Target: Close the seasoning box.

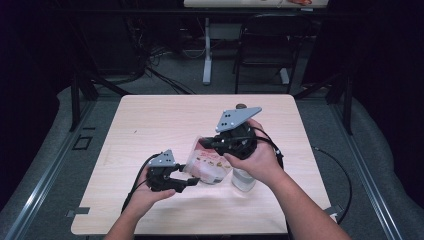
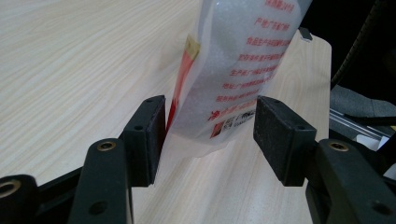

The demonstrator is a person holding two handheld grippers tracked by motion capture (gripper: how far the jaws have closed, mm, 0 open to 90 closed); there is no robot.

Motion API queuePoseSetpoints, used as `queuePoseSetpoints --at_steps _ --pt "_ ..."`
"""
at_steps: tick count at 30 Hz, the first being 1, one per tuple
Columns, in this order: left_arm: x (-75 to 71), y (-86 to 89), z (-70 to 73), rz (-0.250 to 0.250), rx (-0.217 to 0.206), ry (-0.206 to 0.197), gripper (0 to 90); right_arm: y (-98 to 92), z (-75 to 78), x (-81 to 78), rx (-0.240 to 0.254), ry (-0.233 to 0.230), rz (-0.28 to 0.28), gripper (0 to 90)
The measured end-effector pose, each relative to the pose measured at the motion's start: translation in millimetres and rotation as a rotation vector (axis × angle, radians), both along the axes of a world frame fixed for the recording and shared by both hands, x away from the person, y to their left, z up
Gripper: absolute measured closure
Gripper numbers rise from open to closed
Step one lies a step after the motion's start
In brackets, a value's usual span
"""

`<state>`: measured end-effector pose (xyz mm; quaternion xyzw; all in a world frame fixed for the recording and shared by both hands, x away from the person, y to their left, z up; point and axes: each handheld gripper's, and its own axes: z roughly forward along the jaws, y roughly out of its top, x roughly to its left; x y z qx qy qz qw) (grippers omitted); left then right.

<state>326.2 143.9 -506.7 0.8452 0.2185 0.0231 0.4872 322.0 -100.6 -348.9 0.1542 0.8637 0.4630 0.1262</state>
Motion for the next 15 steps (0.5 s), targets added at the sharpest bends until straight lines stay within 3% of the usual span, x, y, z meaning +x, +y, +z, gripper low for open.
queuePoseSetpoints --at_steps 15 --pt "1.2 -1.7 -5.4 -0.019 0.016 -0.002 44.3 1.6 4.4 -2.9 0.006 -0.010 0.015 90.0"
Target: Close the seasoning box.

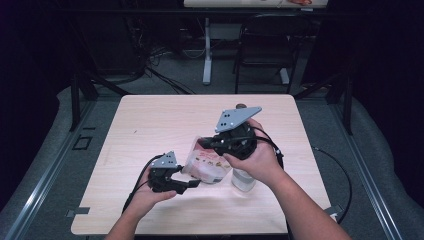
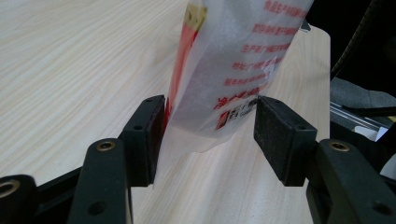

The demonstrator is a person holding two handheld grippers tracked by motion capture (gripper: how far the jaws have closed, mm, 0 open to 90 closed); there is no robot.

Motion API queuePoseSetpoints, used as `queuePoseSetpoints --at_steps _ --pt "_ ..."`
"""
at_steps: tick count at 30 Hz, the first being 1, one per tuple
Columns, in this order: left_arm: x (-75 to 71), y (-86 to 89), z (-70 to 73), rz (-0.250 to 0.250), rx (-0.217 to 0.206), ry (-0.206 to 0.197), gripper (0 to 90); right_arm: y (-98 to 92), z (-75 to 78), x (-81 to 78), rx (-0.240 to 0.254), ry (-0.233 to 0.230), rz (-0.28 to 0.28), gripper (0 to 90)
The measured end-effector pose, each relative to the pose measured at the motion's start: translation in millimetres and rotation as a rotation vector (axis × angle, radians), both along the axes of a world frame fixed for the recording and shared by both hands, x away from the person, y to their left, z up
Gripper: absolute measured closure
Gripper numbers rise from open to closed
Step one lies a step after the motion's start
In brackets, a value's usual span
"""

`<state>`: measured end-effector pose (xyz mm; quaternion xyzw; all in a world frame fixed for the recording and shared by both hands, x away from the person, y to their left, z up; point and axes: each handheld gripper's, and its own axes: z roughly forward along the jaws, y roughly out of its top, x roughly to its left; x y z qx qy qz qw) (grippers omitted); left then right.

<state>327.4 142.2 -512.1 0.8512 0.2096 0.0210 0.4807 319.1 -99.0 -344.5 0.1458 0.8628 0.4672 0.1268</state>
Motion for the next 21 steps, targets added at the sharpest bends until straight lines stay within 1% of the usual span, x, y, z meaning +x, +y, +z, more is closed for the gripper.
queuePoseSetpoints --at_steps 4,9,11,16,18,21 --pt "0.1 1.3 0.4 -0.007 -0.007 0.013 46.4 0.2 0.6 -1.0 0.001 -0.003 0.003 90.0" --pt "-1.0 2.3 -1.1 -0.008 -0.010 0.016 50.9 0.3 -0.3 -0.5 -0.002 -0.006 0.001 90.0" --pt "-1.2 2.9 -1.3 -0.014 -0.013 0.024 53.3 -0.1 -1.0 -0.3 0.003 -0.004 0.000 90.0" --pt "-2.0 2.2 -3.5 -0.010 -0.019 0.039 55.6 -1.5 -2.6 0.3 0.007 0.000 -0.002 90.0" --pt "-2.8 1.6 -4.4 -0.016 -0.019 0.042 56.8 -1.2 -2.9 -0.6 -0.002 0.000 0.000 90.0" --pt "-3.2 1.7 -4.1 -0.019 -0.023 0.055 58.7 -1.6 -3.4 -1.1 0.002 0.000 -0.001 90.0"
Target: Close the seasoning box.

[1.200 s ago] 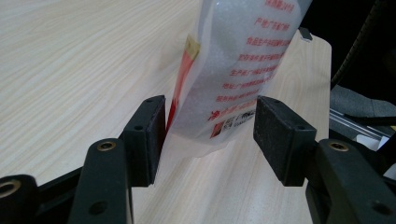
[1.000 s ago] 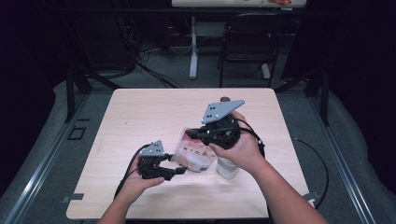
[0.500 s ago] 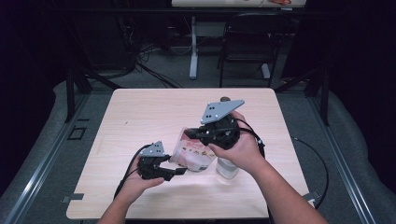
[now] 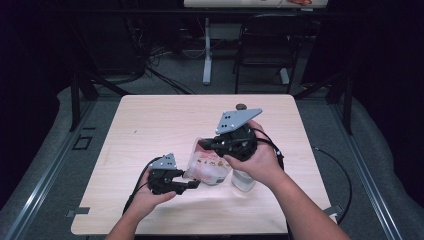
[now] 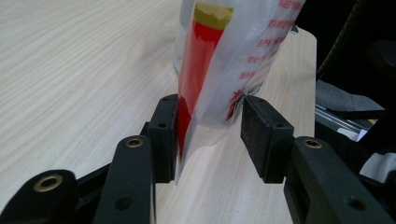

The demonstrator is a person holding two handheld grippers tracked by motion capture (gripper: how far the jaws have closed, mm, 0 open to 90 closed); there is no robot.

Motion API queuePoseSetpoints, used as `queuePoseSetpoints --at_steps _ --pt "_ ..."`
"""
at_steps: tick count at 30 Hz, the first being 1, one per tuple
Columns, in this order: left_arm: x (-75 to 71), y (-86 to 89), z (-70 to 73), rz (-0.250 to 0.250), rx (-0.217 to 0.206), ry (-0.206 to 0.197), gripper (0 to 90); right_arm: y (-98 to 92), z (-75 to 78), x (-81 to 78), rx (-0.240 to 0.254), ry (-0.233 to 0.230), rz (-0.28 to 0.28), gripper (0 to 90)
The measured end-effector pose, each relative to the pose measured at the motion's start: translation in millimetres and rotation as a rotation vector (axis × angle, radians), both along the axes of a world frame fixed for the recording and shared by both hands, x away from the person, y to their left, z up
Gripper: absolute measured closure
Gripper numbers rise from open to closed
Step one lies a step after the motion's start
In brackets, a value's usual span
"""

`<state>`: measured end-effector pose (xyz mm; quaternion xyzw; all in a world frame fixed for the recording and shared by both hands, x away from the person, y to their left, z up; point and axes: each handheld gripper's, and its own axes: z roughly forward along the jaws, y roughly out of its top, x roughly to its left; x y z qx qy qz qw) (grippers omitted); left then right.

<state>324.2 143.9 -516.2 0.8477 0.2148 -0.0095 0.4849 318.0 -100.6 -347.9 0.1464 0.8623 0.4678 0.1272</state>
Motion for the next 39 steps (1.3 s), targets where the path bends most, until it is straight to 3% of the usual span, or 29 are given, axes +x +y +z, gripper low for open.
queuePoseSetpoints --at_steps 16,24,39 --pt "-0.3 3.5 2.4 -0.010 -0.007 0.017 65.9 -4.2 -1.0 -0.2 0.022 0.003 -0.002 90.0" --pt "0.6 5.6 4.8 -0.013 -0.007 0.064 70.0 -7.5 -3.2 0.7 0.030 0.002 -0.004 90.0" --pt "1.3 11.9 10.7 -0.002 0.043 0.084 73.6 -17.5 -11.2 1.9 0.043 0.015 -0.022 89.9"
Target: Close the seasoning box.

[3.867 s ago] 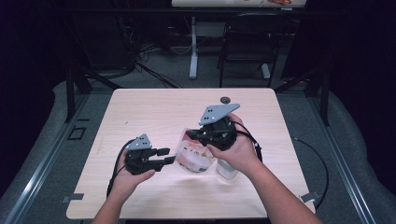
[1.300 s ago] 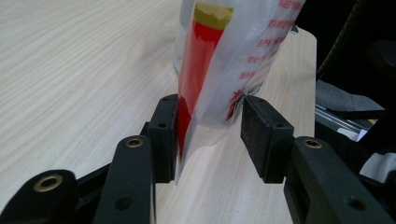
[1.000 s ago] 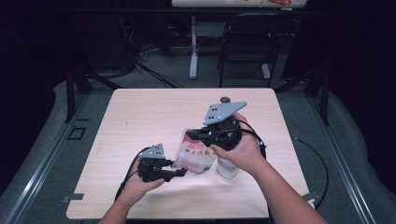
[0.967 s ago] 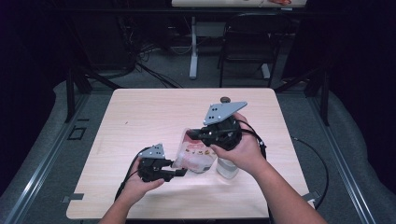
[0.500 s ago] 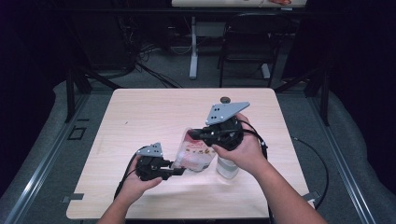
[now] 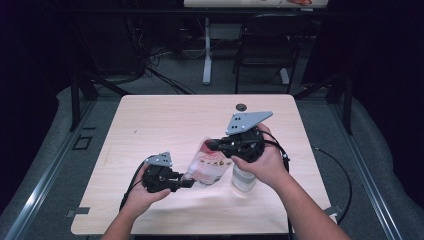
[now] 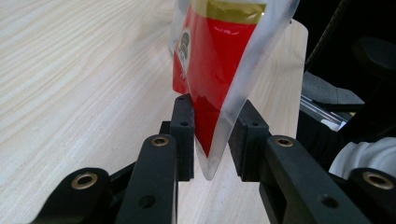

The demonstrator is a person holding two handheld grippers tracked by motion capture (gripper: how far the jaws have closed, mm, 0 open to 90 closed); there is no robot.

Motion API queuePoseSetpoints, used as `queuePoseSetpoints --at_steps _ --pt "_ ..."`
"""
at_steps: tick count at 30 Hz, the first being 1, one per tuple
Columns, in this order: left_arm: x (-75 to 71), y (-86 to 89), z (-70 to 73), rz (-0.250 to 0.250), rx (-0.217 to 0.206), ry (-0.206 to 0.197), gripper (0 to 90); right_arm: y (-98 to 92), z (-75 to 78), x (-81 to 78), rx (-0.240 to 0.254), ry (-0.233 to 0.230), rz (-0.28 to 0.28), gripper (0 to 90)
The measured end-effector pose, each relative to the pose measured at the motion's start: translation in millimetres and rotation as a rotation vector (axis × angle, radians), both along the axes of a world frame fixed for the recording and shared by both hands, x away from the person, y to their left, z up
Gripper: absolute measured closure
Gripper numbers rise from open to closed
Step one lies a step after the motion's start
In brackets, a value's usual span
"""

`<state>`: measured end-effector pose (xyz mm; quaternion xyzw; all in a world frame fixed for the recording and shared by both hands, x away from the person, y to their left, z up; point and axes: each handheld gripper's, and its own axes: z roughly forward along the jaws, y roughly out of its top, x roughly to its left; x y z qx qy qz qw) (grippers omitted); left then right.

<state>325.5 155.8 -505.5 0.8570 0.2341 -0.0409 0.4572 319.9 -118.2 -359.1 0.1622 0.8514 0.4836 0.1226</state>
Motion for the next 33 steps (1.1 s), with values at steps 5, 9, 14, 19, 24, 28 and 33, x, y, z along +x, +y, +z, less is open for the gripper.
queuePoseSetpoints --at_steps 5,9,14,19,24,28,33 --pt "0.2 3.5 2.5 0.010 0.013 -0.004 74.4 -2.6 -2.5 1.1 -0.001 0.004 -0.006 89.9" --pt "0.6 4.9 3.9 0.012 0.022 0.007 74.9 -3.4 -3.6 1.2 0.002 0.007 -0.008 89.9" --pt "0.9 4.2 6.1 0.008 0.045 0.018 75.4 -6.1 -6.3 1.0 0.007 0.013 -0.009 89.9" --pt "-0.6 3.5 9.5 0.003 0.073 0.026 75.9 -13.6 -12.0 1.4 0.021 0.020 -0.012 89.8" --pt "-2.2 2.7 12.4 0.002 0.093 0.024 76.5 -20.2 -17.6 2.4 0.040 0.028 -0.014 89.8" --pt "-2.8 1.9 14.3 0.001 0.109 0.024 76.9 -23.8 -21.0 2.6 0.053 0.030 -0.021 89.8" --pt "-1.5 2.1 14.3 0.008 0.129 0.024 77.1 -26.8 -26.2 3.6 0.060 0.031 -0.022 89.8"
